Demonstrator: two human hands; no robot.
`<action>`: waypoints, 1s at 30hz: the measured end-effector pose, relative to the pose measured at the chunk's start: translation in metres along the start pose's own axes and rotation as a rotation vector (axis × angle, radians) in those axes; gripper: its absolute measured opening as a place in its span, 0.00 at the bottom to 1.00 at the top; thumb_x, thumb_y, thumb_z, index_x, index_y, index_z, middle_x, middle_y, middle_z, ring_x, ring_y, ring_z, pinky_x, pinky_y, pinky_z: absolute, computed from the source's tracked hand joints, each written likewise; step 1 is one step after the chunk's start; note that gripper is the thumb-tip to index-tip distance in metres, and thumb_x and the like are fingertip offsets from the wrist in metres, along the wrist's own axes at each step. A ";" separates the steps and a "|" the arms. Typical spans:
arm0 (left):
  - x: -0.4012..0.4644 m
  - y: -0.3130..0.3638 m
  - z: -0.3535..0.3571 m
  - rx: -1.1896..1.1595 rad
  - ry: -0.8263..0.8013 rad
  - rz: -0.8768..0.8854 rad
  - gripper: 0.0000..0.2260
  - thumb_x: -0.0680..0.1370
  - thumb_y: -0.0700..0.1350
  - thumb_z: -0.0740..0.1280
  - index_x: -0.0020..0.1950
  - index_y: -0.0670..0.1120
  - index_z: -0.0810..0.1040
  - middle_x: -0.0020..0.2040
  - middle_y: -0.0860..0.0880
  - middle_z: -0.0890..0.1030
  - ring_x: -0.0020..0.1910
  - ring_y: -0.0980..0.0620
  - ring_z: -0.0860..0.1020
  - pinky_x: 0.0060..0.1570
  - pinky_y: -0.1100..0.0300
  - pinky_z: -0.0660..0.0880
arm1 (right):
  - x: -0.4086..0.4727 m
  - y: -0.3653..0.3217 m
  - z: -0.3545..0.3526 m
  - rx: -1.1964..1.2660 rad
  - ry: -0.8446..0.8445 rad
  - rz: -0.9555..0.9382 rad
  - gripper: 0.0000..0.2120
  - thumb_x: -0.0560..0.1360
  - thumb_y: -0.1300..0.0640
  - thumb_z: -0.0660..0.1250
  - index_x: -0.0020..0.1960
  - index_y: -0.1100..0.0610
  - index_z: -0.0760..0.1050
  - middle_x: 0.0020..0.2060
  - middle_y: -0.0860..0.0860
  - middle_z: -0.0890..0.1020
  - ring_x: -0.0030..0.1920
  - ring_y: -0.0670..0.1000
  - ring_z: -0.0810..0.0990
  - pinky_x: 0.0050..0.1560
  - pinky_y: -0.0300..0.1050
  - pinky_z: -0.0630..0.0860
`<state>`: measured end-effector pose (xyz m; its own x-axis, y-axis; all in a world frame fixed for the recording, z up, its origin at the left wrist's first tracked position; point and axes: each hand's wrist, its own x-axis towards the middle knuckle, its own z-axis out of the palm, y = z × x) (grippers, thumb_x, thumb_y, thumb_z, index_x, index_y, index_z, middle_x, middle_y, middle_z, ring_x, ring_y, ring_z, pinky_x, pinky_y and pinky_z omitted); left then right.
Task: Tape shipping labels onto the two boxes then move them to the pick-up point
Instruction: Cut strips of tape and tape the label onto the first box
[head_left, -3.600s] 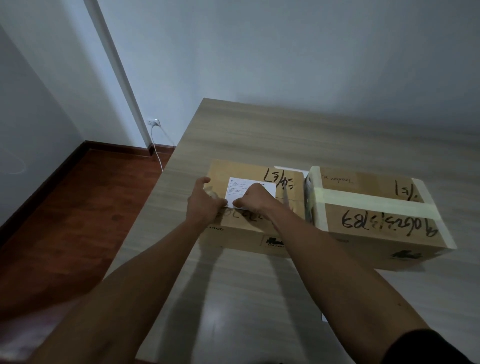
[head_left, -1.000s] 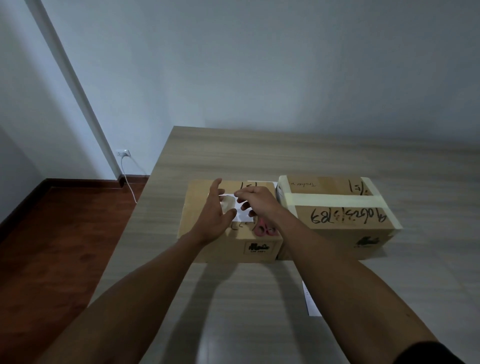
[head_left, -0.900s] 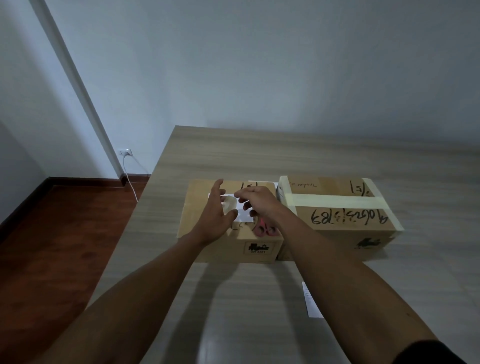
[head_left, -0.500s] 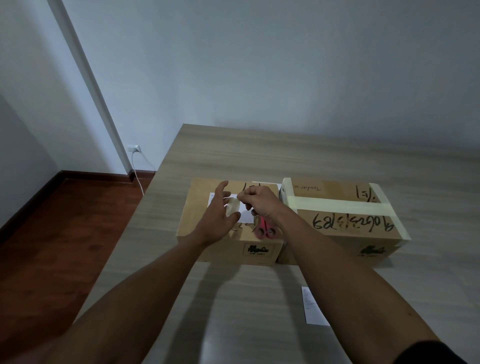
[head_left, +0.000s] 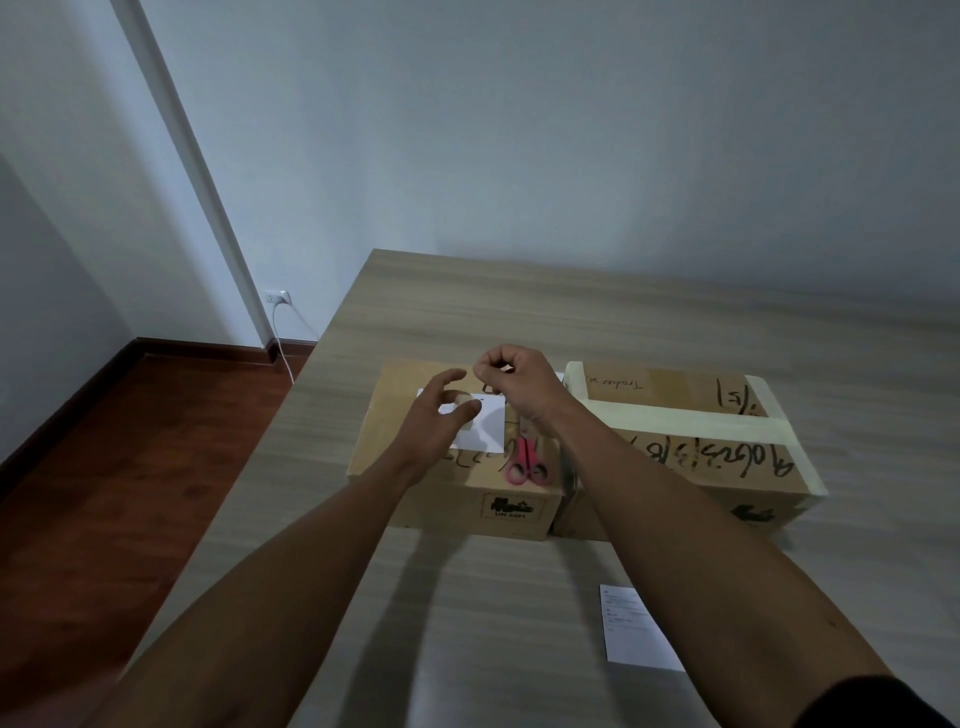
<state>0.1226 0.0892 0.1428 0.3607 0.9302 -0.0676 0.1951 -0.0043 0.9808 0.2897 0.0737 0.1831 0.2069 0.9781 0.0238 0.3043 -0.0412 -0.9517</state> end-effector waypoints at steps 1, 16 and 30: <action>0.001 0.002 0.001 -0.018 -0.001 -0.009 0.19 0.81 0.47 0.70 0.72 0.55 0.73 0.58 0.51 0.79 0.53 0.54 0.79 0.46 0.59 0.76 | 0.002 0.000 -0.001 0.005 -0.005 0.000 0.03 0.79 0.61 0.71 0.50 0.62 0.82 0.43 0.50 0.82 0.41 0.48 0.77 0.41 0.37 0.76; 0.007 0.011 0.004 -0.039 -0.093 -0.052 0.23 0.81 0.48 0.71 0.74 0.56 0.70 0.60 0.52 0.77 0.55 0.51 0.80 0.47 0.57 0.76 | 0.012 -0.009 -0.012 -0.090 0.015 -0.063 0.03 0.77 0.62 0.73 0.48 0.62 0.83 0.41 0.47 0.83 0.38 0.43 0.78 0.38 0.34 0.76; 0.000 0.014 0.009 -0.019 -0.209 -0.062 0.18 0.80 0.47 0.72 0.68 0.58 0.73 0.60 0.45 0.78 0.51 0.51 0.79 0.50 0.54 0.78 | 0.010 0.004 -0.015 -0.149 0.073 -0.022 0.02 0.75 0.60 0.74 0.44 0.57 0.86 0.42 0.48 0.86 0.44 0.44 0.83 0.47 0.40 0.77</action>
<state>0.1336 0.0855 0.1549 0.5300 0.8323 -0.1622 0.2060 0.0591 0.9768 0.3068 0.0799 0.1839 0.2639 0.9619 0.0720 0.4428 -0.0546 -0.8949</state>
